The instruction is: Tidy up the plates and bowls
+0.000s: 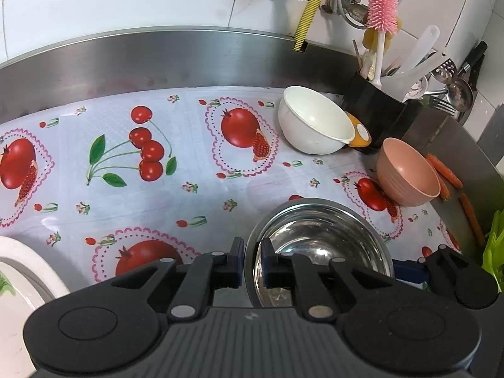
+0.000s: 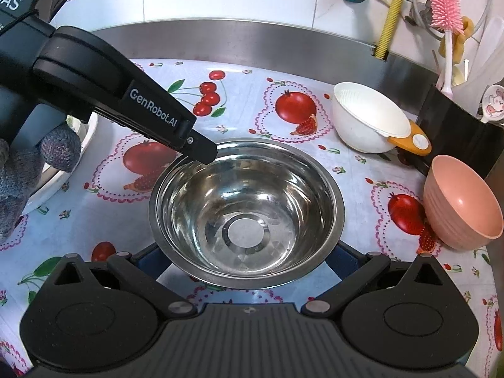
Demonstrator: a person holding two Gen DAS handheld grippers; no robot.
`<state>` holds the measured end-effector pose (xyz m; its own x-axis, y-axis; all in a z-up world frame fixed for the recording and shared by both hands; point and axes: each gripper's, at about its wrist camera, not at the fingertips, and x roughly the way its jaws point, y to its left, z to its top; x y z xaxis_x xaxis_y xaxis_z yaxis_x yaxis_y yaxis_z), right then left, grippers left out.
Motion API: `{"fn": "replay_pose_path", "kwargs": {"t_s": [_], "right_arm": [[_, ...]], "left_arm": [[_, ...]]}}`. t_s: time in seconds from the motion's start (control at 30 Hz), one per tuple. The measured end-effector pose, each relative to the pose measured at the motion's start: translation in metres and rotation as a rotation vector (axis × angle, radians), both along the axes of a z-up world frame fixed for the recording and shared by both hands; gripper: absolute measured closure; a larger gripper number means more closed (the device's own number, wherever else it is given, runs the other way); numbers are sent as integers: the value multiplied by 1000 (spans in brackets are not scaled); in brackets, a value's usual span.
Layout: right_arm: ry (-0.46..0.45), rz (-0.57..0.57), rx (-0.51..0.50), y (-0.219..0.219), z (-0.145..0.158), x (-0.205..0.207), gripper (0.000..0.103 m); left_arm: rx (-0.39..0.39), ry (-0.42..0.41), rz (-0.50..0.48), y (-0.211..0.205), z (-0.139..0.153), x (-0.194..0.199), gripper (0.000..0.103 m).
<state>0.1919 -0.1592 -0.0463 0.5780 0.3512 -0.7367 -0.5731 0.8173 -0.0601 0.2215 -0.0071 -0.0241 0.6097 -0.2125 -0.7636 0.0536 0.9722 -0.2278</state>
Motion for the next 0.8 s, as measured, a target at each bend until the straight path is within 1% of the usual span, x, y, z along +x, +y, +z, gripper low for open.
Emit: {"fn": "replay_pose_path", "kwargs": {"t_s": [0.23, 0.37, 0.8], "right_arm": [[9, 14, 2, 3, -2, -3, 95], [-1, 9, -5, -1, 1, -7, 95], [-9, -15, 5, -37, 16, -21, 95]], "left_arm": [[-11, 8, 15, 6, 2, -3, 0], [-5, -1, 12, 5, 4, -5, 0], [-5, -38, -3, -1, 23, -14, 0]]}}
